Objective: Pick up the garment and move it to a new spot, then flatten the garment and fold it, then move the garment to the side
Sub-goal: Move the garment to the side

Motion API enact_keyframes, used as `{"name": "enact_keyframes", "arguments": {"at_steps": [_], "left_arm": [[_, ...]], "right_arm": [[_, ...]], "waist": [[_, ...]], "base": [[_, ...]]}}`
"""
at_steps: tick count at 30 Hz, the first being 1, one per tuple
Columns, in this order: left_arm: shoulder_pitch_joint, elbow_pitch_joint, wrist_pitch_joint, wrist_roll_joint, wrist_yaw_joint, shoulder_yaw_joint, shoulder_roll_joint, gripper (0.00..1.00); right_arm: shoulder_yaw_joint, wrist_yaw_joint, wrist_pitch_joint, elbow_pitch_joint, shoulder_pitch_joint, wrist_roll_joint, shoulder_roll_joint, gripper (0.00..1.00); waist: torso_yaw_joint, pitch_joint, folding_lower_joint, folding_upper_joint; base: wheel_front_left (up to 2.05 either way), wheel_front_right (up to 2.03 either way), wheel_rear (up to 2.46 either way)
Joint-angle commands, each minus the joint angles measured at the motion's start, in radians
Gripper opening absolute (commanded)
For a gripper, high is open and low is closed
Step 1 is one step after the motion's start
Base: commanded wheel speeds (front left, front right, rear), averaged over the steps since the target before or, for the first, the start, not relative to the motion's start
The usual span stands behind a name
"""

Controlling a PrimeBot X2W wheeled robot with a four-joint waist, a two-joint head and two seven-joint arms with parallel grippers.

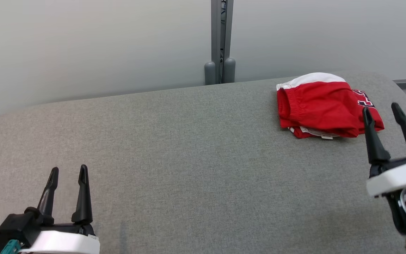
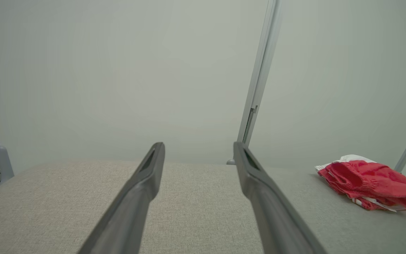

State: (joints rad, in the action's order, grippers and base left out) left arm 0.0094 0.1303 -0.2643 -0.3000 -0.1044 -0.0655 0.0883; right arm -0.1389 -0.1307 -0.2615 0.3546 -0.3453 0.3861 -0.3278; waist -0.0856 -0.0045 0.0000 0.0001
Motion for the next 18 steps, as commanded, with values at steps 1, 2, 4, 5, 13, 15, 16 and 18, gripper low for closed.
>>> {"name": "enact_keyframes", "arguments": {"at_steps": [1, 2, 4, 5, 13, 15, 16, 18], "left_arm": [[0.011, 0.001, 0.001, 0.001, 0.0, -0.005, 0.003, 1.0], [0.017, 0.002, 0.001, 0.005, -0.001, -0.003, 0.001, 1.0], [0.02, -0.001, 0.001, 0.01, -0.003, -0.002, -0.006, 1.0], [0.024, 0.004, 0.001, 0.014, -0.003, -0.003, -0.009, 1.0], [0.051, 0.0, 0.001, 0.02, -0.009, -0.007, -0.029, 1.0], [0.052, 0.011, 0.001, 0.03, -0.012, -0.003, -0.031, 1.0], [0.05, 0.016, 0.001, 0.033, -0.013, -0.004, -0.032, 1.0], [0.044, 0.026, 0.001, 0.039, -0.014, -0.005, -0.033, 1.0]], "right_arm": [[0.013, 0.0, -0.005, -0.027, 0.022, -0.011, 0.009, 1.0], [0.032, 0.0, -0.004, -0.067, 0.069, -0.027, 0.025, 1.0], [0.061, 0.0, -0.004, -0.151, 0.148, -0.034, 0.065, 1.0], [0.067, 0.0, -0.004, -0.183, 0.187, -0.037, 0.075, 1.0], [0.119, 0.0, -0.005, -0.278, 0.348, -0.065, 0.153, 1.0], [0.111, 0.0, -0.005, -0.275, 0.352, -0.072, 0.158, 1.0], [0.11, 0.0, -0.005, -0.273, 0.353, -0.07, 0.16, 1.0], [0.098, 0.0, -0.005, -0.261, 0.351, -0.077, 0.161, 1.0]], "waist": [[0.002, -0.001, 0.0, -0.0001], [0.005, -0.003, 0.0, -0.0001], [0.013, -0.005, 0.0, -0.0001], [0.017, -0.006, 0.0, -0.0001], [0.031, -0.005, 0.0, -0.0001], [0.033, -0.005, 0.0, -0.0001], [0.034, -0.005, 0.0, -0.0001], [0.037, -0.006, 0.0, -0.0001]], "base": [[0.0, 0.0, 0.0], [0.0, 0.0, 0.0], [0.0, 0.0, 0.0], [0.0, 0.0, 0.0], [0.0, 0.0, 0.0], [0.0, 0.0, 0.0], [0.0, 0.0, 0.0], [0.0, 0.0, 0.0]]}}
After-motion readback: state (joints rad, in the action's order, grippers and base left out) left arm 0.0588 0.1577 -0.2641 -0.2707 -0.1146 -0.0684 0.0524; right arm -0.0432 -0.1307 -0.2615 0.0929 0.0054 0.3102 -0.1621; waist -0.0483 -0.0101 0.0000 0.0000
